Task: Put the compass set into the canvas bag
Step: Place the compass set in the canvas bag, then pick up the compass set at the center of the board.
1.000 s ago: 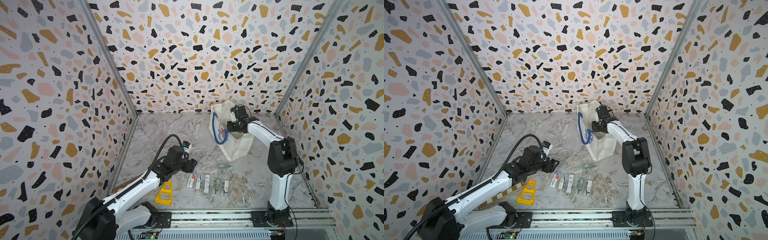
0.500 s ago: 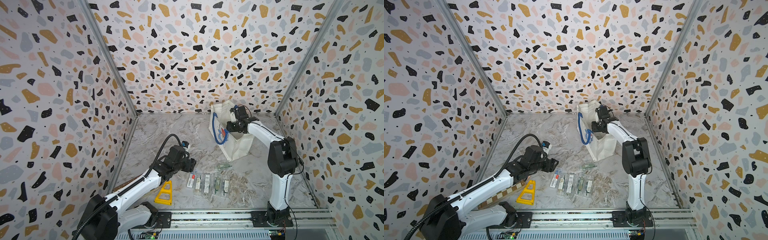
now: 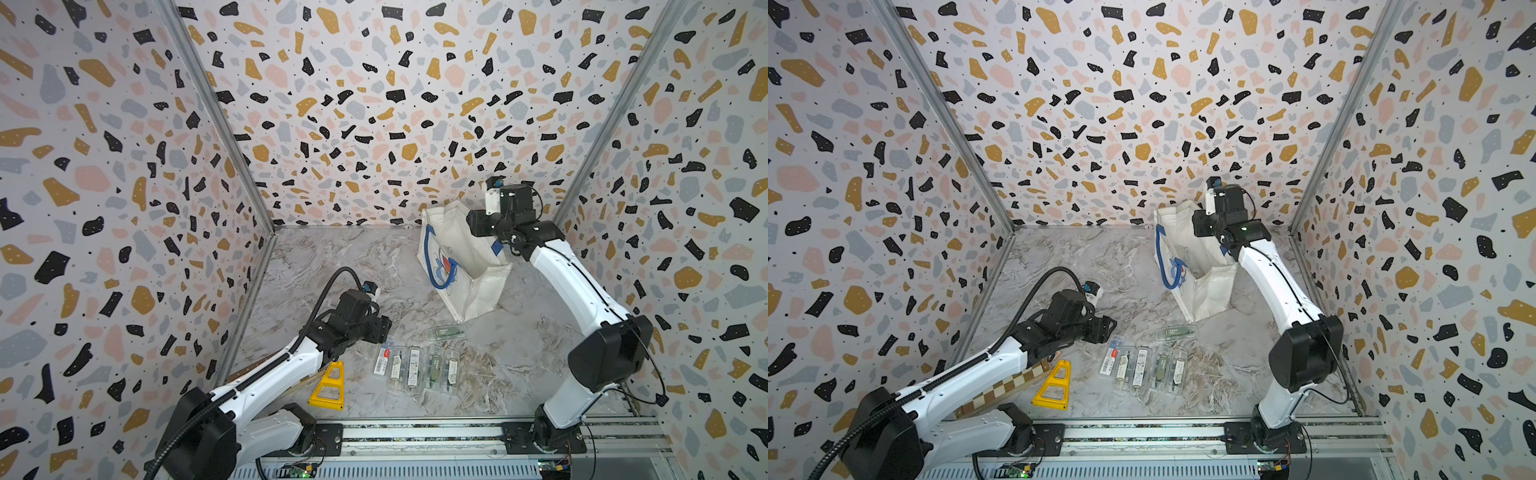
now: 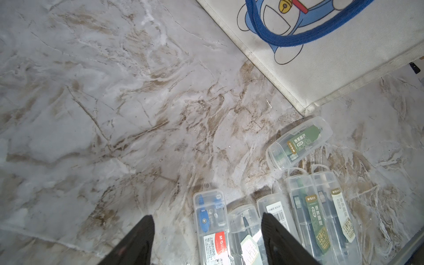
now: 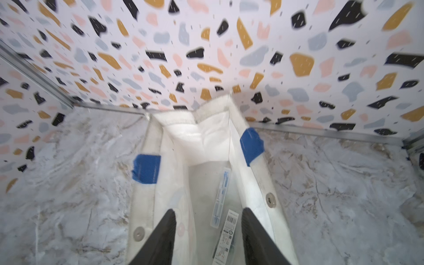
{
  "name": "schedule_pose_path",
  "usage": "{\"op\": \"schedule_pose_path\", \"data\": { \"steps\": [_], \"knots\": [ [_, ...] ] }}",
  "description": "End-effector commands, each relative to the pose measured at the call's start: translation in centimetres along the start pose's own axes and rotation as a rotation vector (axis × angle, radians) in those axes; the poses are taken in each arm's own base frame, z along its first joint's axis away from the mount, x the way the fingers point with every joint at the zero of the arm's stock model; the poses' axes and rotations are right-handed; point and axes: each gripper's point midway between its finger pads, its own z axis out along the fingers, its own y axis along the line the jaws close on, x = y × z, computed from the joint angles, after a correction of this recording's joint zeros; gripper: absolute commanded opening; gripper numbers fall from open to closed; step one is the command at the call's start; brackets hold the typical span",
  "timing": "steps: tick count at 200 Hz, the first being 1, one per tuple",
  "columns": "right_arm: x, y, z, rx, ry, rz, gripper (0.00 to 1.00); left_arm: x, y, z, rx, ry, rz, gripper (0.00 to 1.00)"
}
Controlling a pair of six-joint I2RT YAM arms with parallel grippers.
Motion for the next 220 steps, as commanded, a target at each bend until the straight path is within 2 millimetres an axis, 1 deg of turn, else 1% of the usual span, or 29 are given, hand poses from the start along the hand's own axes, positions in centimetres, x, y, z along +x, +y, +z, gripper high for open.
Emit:
{"op": "schedule_pose_path", "data": {
  "steps": [1, 11, 25, 51, 80, 95, 112, 135, 163, 193, 220],
  "knots": [
    [-0.8, 0.8, -2.8, -0.029, -0.072, 0.001, 0.5, -0.9, -0.1, -0.2, -0.003, -0.023, -0.003, 0.74],
    [-0.6, 1.4, -3.8, -0.047, -0.098, -0.008, 0.5, -0.8, 0.0, -0.2, -0.004, -0.019, -0.002, 0.74],
    [-0.1, 2.8, -5.1, -0.086, -0.138, -0.037, 0.51, -0.6, 0.2, -0.3, -0.015, -0.008, -0.003, 0.75],
    [1.9, 6.7, -6.7, -0.207, -0.185, -0.085, 0.51, 0.2, 0.6, -0.4, -0.043, 0.041, -0.01, 0.75],
    [4.7, 11.5, -6.8, -0.323, -0.179, -0.147, 0.51, 1.7, 1.1, -0.9, -0.066, 0.104, -0.035, 0.75],
    [6.0, 13.2, -6.4, -0.357, -0.155, -0.164, 0.51, 2.8, 1.4, -1.1, -0.08, 0.149, -0.062, 0.75],
    [7.7, 14.7, -5.6, -0.391, -0.116, -0.181, 0.51, 4.4, 2.2, -1.1, -0.127, 0.206, -0.112, 0.76],
    [10.1, 16.1, -4.3, -0.427, -0.057, -0.195, 0.51, 6.0, 2.1, -0.7, -0.116, 0.263, -0.148, 0.76],
    [12.6, 16.8, -2.9, -0.456, -0.006, -0.214, 0.51, 6.8, 0.9, -0.5, -0.083, 0.277, -0.161, 0.77],
    [13.9, 16.5, -1.9, -0.439, 0.022, -0.242, 0.51, 8.6, 0.7, 0.2, -0.132, 0.355, -0.146, 0.77],
    [14.7, 16.6, -1.6, -0.448, 0.041, -0.254, 0.52, 10.0, 0.5, 0.9, -0.162, 0.416, -0.134, 0.73]
  ]
}}
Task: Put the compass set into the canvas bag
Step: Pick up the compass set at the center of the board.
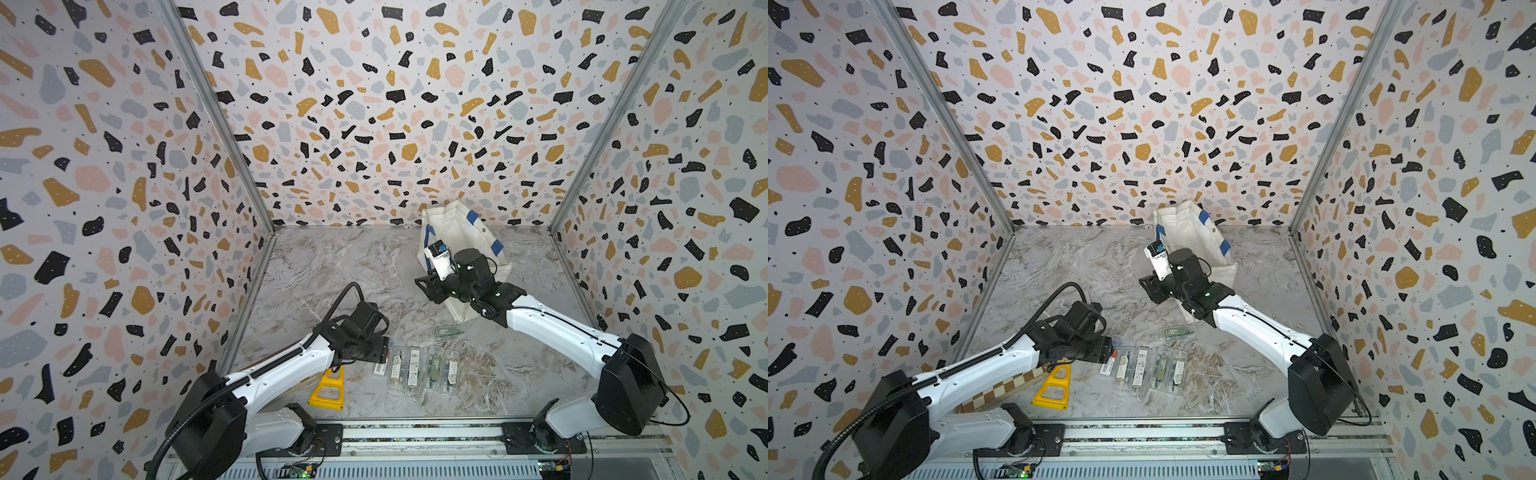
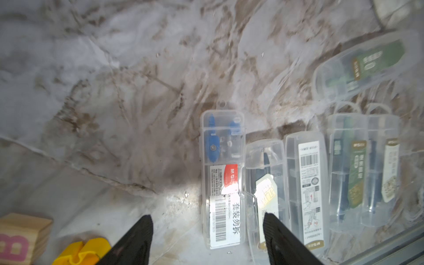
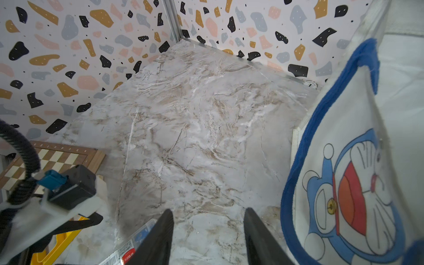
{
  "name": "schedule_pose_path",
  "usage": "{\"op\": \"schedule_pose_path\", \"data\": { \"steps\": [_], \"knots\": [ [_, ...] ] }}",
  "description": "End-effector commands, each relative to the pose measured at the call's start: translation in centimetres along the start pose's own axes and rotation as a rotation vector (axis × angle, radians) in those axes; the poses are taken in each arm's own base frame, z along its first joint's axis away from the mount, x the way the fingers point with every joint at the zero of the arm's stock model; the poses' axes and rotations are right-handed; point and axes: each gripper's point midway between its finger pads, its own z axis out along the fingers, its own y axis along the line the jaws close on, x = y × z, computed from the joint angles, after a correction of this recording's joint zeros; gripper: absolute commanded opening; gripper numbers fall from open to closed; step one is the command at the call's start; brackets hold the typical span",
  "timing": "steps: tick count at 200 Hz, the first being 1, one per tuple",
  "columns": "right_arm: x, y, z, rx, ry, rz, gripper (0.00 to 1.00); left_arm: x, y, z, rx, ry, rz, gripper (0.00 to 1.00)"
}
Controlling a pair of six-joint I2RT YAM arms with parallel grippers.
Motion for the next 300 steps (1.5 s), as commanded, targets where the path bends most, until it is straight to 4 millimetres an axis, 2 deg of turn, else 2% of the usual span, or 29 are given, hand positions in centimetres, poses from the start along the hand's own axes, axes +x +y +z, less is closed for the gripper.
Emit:
{"op": "schedule_pose_path", "data": {
  "steps": [1, 44, 128, 200, 223, 265, 300],
  "knots": [
    [-1.3, 0.6, -0.6, -0.023, -0.041, -0.037, 0.52, 1.0, 0.3, 0.6, -0.047, 0.053, -0.021, 0.73],
    [-0.7, 1.0, -0.5, -0.048, -0.028, -0.041, 0.53, 1.6, -0.2, 1.8, -0.071, 0.097, 0.005, 0.71],
    [-0.5, 1.1, -0.5, -0.054, -0.023, -0.04, 0.53, 2.5, 0.1, 3.9, -0.158, 0.173, 0.041, 0.71],
    [-0.1, 1.1, -0.1, -0.055, -0.005, -0.036, 0.54, 2.2, 0.0, 4.3, -0.187, 0.182, 0.06, 0.72],
    [0.0, 1.1, 0.1, -0.055, -0.002, -0.035, 0.54, 2.1, 0.0, 4.3, -0.186, 0.174, 0.057, 0.65],
    [0.2, 1.0, 0.4, -0.056, 0.011, -0.033, 0.54, 1.6, -0.1, 3.9, -0.174, 0.139, 0.063, 0.46],
    [0.2, 1.1, 0.6, -0.059, 0.017, -0.029, 0.54, 0.7, -0.7, 3.2, -0.136, 0.075, 0.064, 0.37]
  ]
}}
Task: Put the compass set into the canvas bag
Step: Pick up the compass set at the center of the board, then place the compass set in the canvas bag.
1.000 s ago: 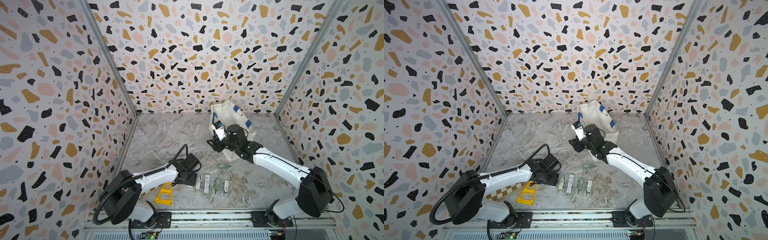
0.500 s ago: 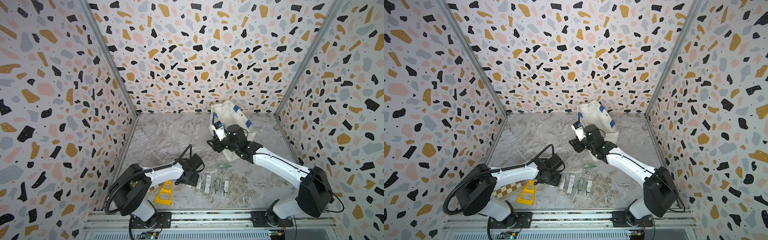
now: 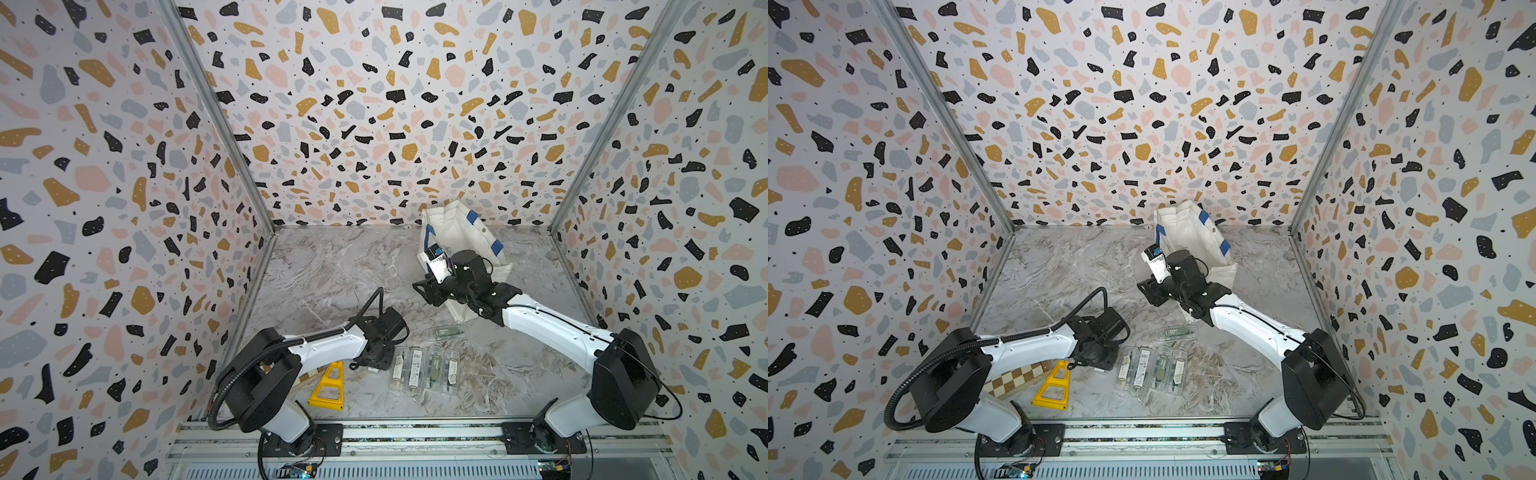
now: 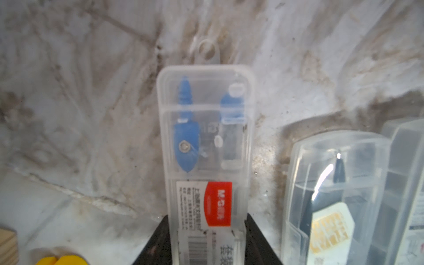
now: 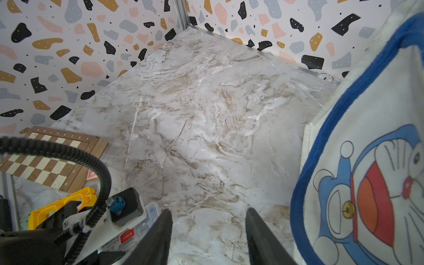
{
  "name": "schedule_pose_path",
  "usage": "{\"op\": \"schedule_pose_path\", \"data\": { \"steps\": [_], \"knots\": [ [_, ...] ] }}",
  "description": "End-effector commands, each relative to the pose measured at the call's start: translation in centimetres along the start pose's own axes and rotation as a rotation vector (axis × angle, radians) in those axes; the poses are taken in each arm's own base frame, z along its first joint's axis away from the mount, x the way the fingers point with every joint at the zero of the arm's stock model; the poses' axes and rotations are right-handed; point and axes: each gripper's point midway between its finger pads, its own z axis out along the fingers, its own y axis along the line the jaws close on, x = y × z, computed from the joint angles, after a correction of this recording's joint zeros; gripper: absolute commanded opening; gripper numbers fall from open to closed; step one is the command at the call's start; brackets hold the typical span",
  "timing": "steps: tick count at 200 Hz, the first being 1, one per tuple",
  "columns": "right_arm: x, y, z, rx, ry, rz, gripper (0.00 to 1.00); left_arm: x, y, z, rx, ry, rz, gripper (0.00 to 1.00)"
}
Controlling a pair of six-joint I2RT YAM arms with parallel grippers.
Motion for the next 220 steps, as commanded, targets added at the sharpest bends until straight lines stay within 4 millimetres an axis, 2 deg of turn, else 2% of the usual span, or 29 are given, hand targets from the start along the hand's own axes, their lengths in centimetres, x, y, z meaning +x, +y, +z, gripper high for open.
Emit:
{"op": "schedule_pose_path", "data": {
  "steps": [1, 53, 82, 128, 172, 220],
  "knots": [
    [-1.1, 0.5, -0.4, -0.014, -0.02, -0.013, 0.54, -0.9, -0.2, -1.0, 0.023, -0.07, -0.002, 0.37],
    [-1.2, 0.7, -0.5, -0.029, -0.018, 0.018, 0.54, -1.9, 0.2, -2.8, 0.047, -0.196, -0.018, 0.28],
    [-1.6, 2.2, -0.9, -0.112, -0.011, 0.065, 0.57, -3.3, -0.5, -5.4, 0.145, -0.365, 0.019, 0.27],
    [-0.4, 5.5, -0.8, -0.32, 0.062, 0.196, 0.63, -5.0, -1.5, -9.4, 0.248, -0.599, 0.117, 0.29],
    [0.6, 8.8, 0.2, -0.507, 0.127, 0.277, 0.66, -5.7, -1.9, -10.4, 0.266, -0.652, 0.151, 0.25],
    [2.1, 11.4, 1.9, -0.571, 0.197, 0.287, 0.62, -5.9, -2.2, -10.6, 0.275, -0.66, 0.16, 0.25]
  ]
}}
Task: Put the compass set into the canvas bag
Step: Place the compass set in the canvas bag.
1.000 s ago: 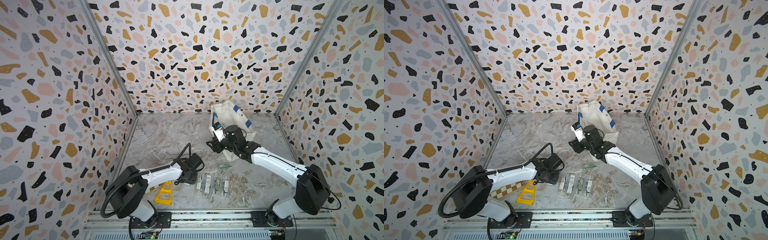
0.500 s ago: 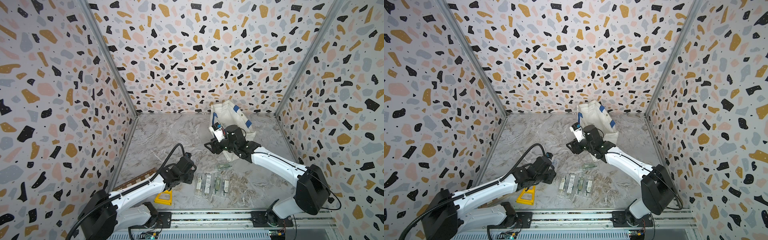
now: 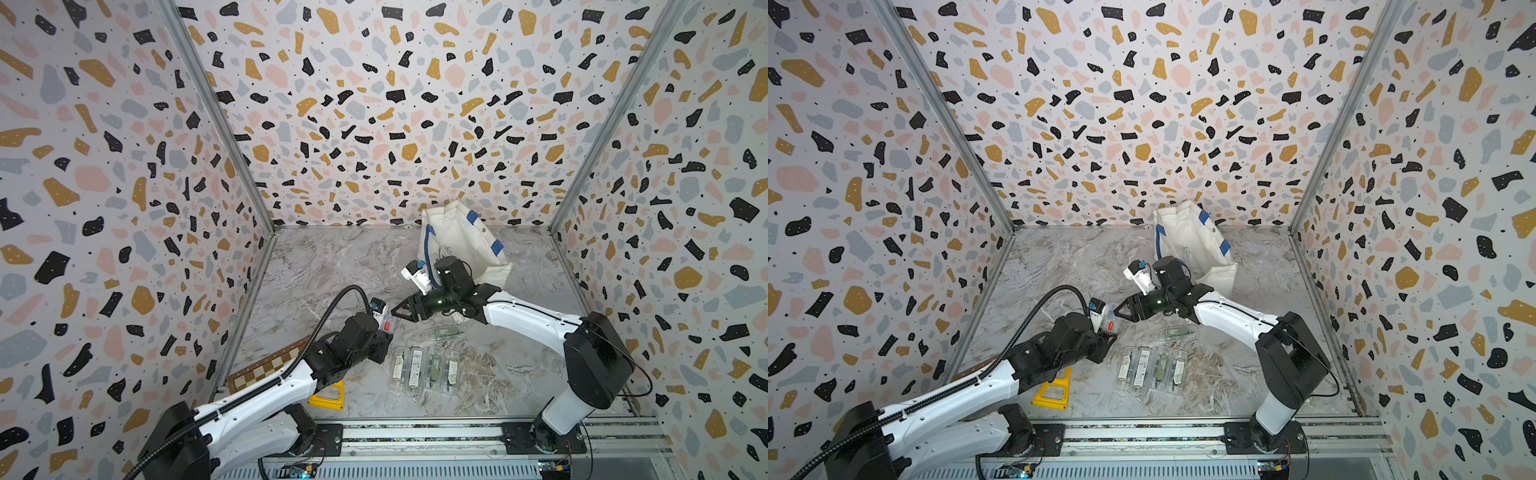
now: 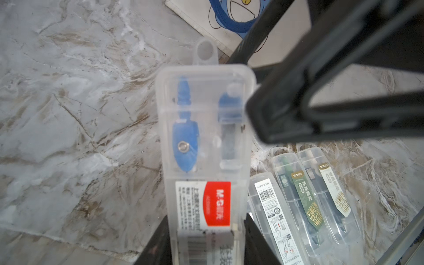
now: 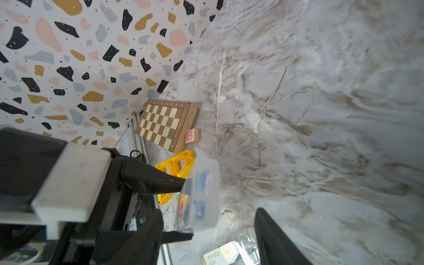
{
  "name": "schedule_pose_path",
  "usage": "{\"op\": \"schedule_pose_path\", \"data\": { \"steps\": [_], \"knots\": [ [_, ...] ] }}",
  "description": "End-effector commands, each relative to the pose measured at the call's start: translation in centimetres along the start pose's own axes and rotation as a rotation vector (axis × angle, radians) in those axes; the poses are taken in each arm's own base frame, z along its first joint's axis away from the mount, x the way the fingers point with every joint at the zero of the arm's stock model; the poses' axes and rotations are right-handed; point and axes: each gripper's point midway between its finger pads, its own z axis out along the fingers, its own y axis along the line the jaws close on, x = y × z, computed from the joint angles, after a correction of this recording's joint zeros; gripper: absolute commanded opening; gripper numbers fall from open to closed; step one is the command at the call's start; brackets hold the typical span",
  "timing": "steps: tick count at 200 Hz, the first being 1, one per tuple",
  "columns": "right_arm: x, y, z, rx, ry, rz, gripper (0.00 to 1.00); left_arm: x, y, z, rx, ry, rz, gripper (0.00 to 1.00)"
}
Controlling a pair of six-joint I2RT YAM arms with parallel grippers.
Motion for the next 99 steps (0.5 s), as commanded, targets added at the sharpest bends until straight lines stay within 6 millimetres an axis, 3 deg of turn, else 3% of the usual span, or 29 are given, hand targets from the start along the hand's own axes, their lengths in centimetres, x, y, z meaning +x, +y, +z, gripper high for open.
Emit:
{"op": "schedule_pose_path", "data": {
  "steps": [1, 44, 99],
  "knots": [
    [-1.5, 2.7, 0.3, -0.08, -0.013, -0.022, 0.62, -1.1, -0.7, -0.1, 0.028, -0.047, 0.02, 0.25],
    [-1.1, 2.1, 1.5, -0.098, 0.0, 0.016, 0.45, -1.2, -0.6, 0.1, 0.022, -0.043, 0.024, 0.25],
    [-1.0, 1.4, 1.6, -0.067, -0.003, 0.019, 0.23, -1.1, -0.4, 0.0, 0.011, -0.039, 0.02, 0.35]
  ]
}}
